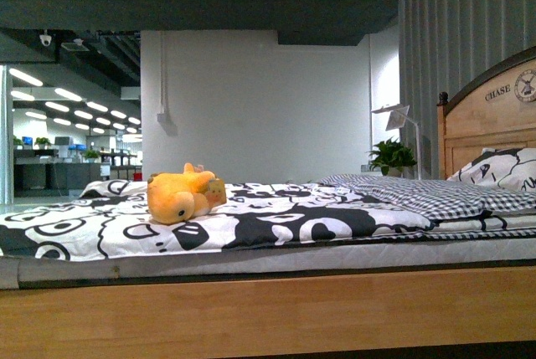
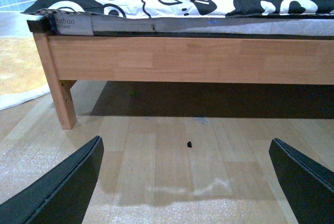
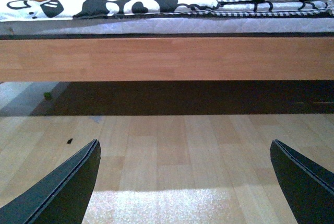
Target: Put away toys
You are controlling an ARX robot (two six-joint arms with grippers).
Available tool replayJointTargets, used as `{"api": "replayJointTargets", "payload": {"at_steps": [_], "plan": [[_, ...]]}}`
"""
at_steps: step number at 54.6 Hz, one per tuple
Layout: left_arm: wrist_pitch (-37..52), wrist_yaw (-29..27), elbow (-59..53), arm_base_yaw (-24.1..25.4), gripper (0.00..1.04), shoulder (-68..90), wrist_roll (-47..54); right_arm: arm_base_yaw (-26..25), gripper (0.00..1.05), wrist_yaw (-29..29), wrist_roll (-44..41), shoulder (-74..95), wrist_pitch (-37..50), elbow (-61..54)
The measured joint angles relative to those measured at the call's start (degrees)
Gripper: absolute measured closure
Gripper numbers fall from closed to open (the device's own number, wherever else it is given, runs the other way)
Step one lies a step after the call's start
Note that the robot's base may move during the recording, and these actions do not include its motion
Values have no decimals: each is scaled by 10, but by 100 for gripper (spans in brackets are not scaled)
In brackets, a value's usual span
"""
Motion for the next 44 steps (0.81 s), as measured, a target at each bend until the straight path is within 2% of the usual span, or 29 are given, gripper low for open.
{"api": "replayJointTargets", "payload": {"at_steps": [44], "plan": [[0,0,0,0,6,0,0,0,7,0,0,0,0,0]]}}
